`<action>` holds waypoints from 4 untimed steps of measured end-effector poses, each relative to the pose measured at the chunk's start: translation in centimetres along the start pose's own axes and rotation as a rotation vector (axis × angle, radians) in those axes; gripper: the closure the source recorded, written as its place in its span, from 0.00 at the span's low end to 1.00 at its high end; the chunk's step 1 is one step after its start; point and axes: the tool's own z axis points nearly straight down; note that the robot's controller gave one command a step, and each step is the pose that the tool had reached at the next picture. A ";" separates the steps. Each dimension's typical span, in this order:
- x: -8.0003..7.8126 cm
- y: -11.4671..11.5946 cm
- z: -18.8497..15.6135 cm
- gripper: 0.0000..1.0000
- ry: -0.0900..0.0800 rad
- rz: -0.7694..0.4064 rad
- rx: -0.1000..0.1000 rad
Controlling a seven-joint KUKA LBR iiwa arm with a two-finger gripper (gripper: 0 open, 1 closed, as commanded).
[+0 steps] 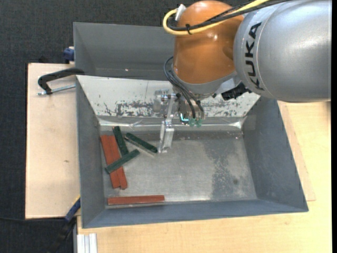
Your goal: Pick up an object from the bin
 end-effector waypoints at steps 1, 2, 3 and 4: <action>-0.2 -0.1 -0.5 0.00 -0.008 0.002 -0.001; 1.1 1.2 6.9 0.00 -0.012 -0.179 -0.001; 2.5 1.0 13.2 0.00 -0.010 -0.451 0.001; 0.7 3.7 14.1 0.00 -0.011 -0.517 0.001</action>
Offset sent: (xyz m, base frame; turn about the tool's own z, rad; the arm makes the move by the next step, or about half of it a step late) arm -0.0206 0.0301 -0.1242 -0.2654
